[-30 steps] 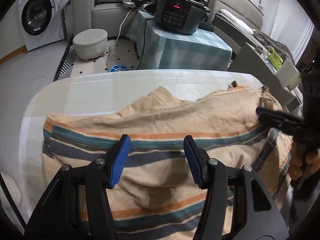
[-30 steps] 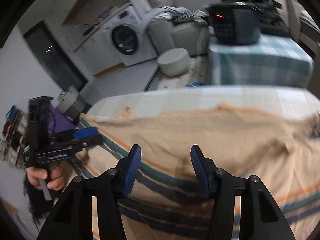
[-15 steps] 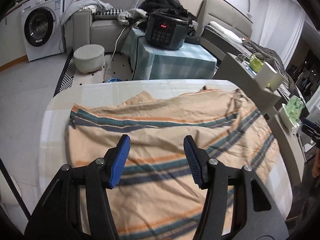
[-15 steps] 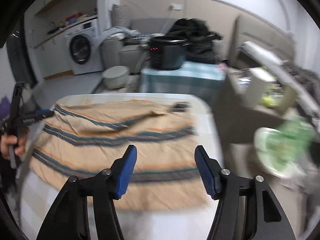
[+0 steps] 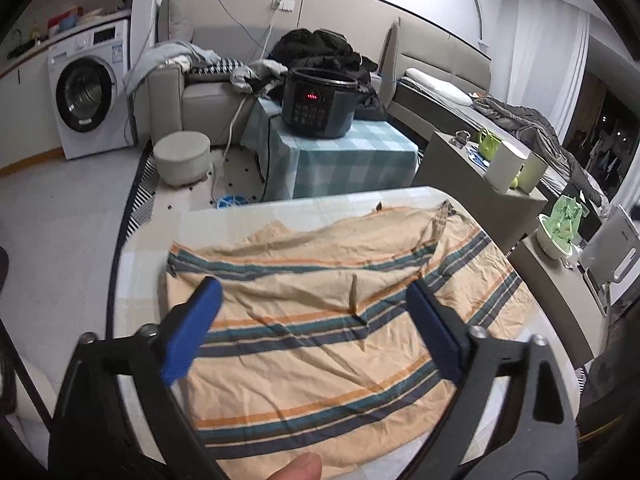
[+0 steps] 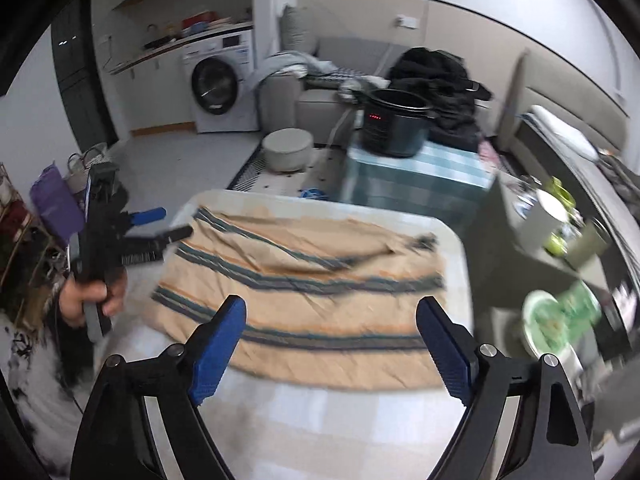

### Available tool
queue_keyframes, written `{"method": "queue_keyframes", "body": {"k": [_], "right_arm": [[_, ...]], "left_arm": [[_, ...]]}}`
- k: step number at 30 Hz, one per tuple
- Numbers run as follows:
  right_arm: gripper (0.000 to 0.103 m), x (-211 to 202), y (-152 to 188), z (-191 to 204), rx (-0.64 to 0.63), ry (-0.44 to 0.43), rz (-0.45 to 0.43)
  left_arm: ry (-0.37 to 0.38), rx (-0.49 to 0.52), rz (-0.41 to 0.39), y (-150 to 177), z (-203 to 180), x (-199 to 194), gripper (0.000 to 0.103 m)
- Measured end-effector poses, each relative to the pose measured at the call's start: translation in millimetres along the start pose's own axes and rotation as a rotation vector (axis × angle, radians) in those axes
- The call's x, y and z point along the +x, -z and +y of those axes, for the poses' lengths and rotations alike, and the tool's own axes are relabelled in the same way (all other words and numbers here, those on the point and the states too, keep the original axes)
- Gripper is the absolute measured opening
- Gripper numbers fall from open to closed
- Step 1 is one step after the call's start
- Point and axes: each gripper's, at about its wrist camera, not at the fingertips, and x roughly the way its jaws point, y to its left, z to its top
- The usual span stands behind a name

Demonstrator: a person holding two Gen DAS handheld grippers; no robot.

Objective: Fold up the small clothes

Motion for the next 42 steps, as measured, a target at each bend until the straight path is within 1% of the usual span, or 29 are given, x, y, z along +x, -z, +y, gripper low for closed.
{"method": "queue_keyframes", "body": {"k": [4,6,9,13,16,18,20,23,26,28,29,30,32,33,35,36,38,42], "right_arm": [[0.089,60.3,-44.3,19.7,-0.026,-0.051,0.04],[0.089,91.6,-57.7,23.2,-0.047,-0.115,0.046],[0.089,154.9,-71.4,21.5,-0.089,-0.141,0.083],[0.089,229.0,-76.7,12.7,-0.137,-0.143,0.14],[0.089,279.4,-73.2,7.2,-0.167,-0.163,0.192],[0.084,312.6,-67.7,5.9,-0.209,-0.172,0.245],[0.081,334.3,-60.0,3.6,-0.245,-0.19,0.289],[0.08,353.5,-48.7,-0.1,-0.301,-0.228,0.341],[0.072,364.9,-37.8,-2.5,-0.363,-0.252,0.391],[0.07,370.0,-31.2,-3.4,-0.4,-0.255,0.41],[0.067,367.6,-30.3,-3.4,-0.421,-0.259,0.389],[0.064,366.3,-29.4,-3.2,-0.442,-0.269,0.389],[0.04,361.9,-29.2,-3.6,-0.469,-0.289,0.387],[0.038,358.6,-27.8,-2.1,-0.496,-0.285,0.381],[0.025,353.5,-23.5,1.6,-0.554,-0.282,0.368],[0.023,352.1,-21.6,3.2,-0.576,-0.285,0.365],[0.01,350.4,-16.9,6.2,-0.619,-0.298,0.35],[0.009,346.2,-14.4,13.3,-0.674,-0.314,0.318]], "left_arm": [[-0.037,0.005,-0.027,-15.1,7.3,-1.4,0.102],[-0.052,0.0,-0.015,-20.6,13.0,9.0,0.102],[-0.069,0.001,0.027,-24.0,24.1,38.5,0.102],[-0.084,-0.016,0.074,-25.2,41.6,85.2,0.102],[-0.083,-0.014,0.109,-23.2,50.4,121.8,0.102],[-0.096,-0.002,0.135,-21.5,53.4,142.0,0.102],[-0.097,0.012,0.166,-18.8,55.7,161.1,0.102],[-0.094,0.033,0.192,-13.5,55.2,181.9,0.102],[-0.093,0.068,0.218,-10.2,51.3,200.0,0.102],[-0.092,0.091,0.237,-8.3,48.9,209.8,0.1],[-0.087,0.102,0.246,-7.9,47.3,214.6,0.099],[-0.082,0.116,0.254,-7.4,45.2,217.6,0.098],[-0.077,0.144,0.265,-5.7,41.2,221.9,0.095],[-0.074,0.15,0.267,-5.9,38.4,221.6,0.094],[-0.068,0.168,0.276,-5.7,35.8,223.1,0.094],[-0.072,0.176,0.28,-5.6,34.1,222.2,0.093],[-0.081,0.19,0.284,-6.9,33.2,224.3,0.093],[-0.084,0.192,0.28,-7.2,33.7,219.8,0.093]]}}
